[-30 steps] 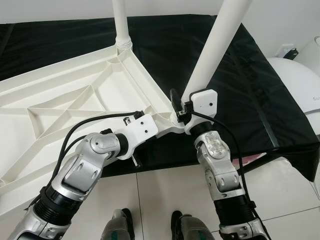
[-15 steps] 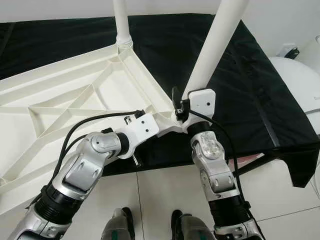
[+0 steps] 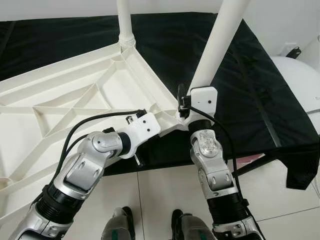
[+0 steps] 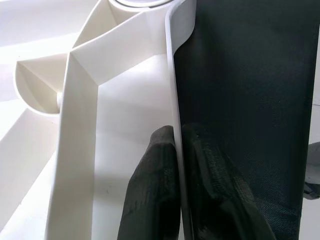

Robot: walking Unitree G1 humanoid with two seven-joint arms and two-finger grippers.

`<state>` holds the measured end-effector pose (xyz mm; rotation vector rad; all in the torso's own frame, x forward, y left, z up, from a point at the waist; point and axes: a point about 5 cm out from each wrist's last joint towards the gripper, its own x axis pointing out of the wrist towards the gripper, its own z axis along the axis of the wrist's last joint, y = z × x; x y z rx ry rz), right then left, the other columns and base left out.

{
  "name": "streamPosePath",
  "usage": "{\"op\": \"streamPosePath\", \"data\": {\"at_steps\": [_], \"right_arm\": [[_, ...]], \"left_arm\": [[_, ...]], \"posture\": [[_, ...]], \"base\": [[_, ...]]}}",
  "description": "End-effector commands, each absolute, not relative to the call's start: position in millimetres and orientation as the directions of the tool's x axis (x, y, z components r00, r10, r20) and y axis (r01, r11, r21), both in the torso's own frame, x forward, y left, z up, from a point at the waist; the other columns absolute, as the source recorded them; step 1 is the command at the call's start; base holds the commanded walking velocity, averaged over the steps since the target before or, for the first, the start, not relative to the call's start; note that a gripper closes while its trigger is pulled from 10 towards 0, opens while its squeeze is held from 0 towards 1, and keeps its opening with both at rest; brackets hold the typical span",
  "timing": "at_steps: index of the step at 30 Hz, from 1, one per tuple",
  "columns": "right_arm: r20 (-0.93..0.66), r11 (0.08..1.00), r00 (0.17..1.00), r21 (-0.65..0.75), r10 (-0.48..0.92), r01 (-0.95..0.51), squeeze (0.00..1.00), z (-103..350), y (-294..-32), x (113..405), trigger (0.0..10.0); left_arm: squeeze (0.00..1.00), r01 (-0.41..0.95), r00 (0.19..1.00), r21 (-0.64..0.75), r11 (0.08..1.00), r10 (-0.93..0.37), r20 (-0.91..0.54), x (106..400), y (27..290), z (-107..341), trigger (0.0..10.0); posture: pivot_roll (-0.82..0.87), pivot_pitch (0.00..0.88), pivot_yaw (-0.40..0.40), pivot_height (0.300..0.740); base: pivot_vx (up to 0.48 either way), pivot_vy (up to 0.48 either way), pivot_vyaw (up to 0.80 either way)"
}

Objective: Building children table

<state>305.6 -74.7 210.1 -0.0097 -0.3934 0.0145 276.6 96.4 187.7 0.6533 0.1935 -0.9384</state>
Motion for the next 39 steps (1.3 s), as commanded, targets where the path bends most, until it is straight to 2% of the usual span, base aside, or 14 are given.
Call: {"op": "streamPosePath", "data": {"at_steps": [1, 8, 23, 39], "right_arm": [[0.289, 0.991, 0.95, -0.008, -0.122, 0.13, 0.0, 189.9, -96.1, 310.8, 10.0], [0.29, 0.985, 0.943, -0.01, -0.163, 0.173, 0.0, 189.1, -98.1, 311.5, 10.0], [0.275, 0.93, 0.893, 0.013, -0.357, 0.368, 0.0, 182.5, -117.3, 313.8, 10.0], [0.269, 0.918, 0.88, 0.042, -0.391, 0.396, 0.0, 181.4, -117.2, 314.3, 10.0]], "left_arm": [[0.0, 0.795, 0.596, 0.438, 0.42, -0.675, -0.435, 275.0, 96.5, 185.1, 10.0], [0.0, 0.795, 0.596, 0.438, 0.419, -0.675, -0.435, 275.0, 96.8, 185.3, 10.0], [0.0, 0.784, 0.613, 0.438, 0.44, -0.663, -0.431, 279.7, 97.3, 187.3, 10.0], [0.0, 0.784, 0.613, 0.44, 0.438, -0.662, -0.432, 280.3, 97.1, 187.7, 10.0]], "posture": [[-0.09, 0.252, -0.034, 0.74], [-0.09, 0.25, -0.031, 0.74], [-0.09, 0.239, -0.018, 0.74], [-0.09, 0.237, -0.013, 0.74]], "base": [[0.0, 0.0, 0.0], [0.0, 0.0, 0.0], [0.0, 0.0, 0.0], [0.0, 0.0, 0.0]]}}
